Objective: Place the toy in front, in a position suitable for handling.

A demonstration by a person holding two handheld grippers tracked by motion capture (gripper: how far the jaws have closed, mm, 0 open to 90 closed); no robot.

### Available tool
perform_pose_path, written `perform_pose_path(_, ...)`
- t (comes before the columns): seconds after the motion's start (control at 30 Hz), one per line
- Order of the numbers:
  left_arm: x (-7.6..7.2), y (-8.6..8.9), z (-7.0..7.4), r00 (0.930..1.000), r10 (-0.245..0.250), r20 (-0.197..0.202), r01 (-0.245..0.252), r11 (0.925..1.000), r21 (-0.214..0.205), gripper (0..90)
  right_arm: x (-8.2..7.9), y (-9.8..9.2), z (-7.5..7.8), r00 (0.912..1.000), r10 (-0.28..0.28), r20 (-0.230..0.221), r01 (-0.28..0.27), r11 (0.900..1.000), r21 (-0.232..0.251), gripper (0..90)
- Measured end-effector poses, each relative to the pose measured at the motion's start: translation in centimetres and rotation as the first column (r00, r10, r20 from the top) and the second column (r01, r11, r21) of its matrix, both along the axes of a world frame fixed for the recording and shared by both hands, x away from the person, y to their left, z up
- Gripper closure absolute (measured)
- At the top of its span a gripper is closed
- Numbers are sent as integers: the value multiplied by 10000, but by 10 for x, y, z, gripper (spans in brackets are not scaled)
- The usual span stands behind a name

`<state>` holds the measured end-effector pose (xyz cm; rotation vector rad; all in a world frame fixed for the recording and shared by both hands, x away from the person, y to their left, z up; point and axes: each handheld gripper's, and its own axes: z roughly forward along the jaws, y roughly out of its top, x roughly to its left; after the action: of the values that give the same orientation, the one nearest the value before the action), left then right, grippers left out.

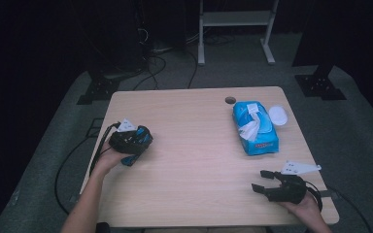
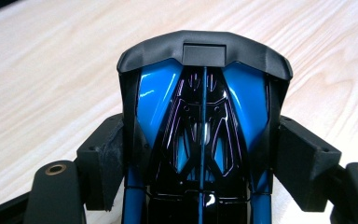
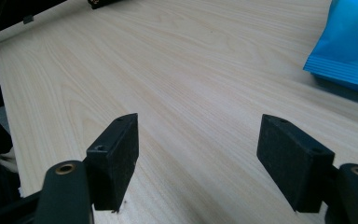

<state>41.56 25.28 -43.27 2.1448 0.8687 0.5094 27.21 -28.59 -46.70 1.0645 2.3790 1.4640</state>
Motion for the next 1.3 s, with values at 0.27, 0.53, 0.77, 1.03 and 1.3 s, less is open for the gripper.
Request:
perform_pose_path(0.27,-16,18,24,9957,371,850,-285,9945,-1009,251,1,2,0,10000,3,-7,-3,10000,-36,287)
perform_pose_path(0.53,-29,25,48,9840,604,1678,-259,9794,-2003,251,1,3,0,10000,1,-13,-1,10000,-45,287)
perform_pose_path(0.77,-43,6,64,9782,-89,2075,575,9717,-2291,251,0,3,0,10000,-20,-15,20,10000,-48,287)
perform_pose_path(1.03,-58,-28,70,9658,-1423,2166,1974,9455,-2590,251,-1,0,1,9999,-61,112,61,10000,-20,287)
perform_pose_path(1.3,-67,-55,65,9478,-2401,2099,2903,9221,-2559,251,-2,0,2,9999,-29,162,29,10000,-26,287)
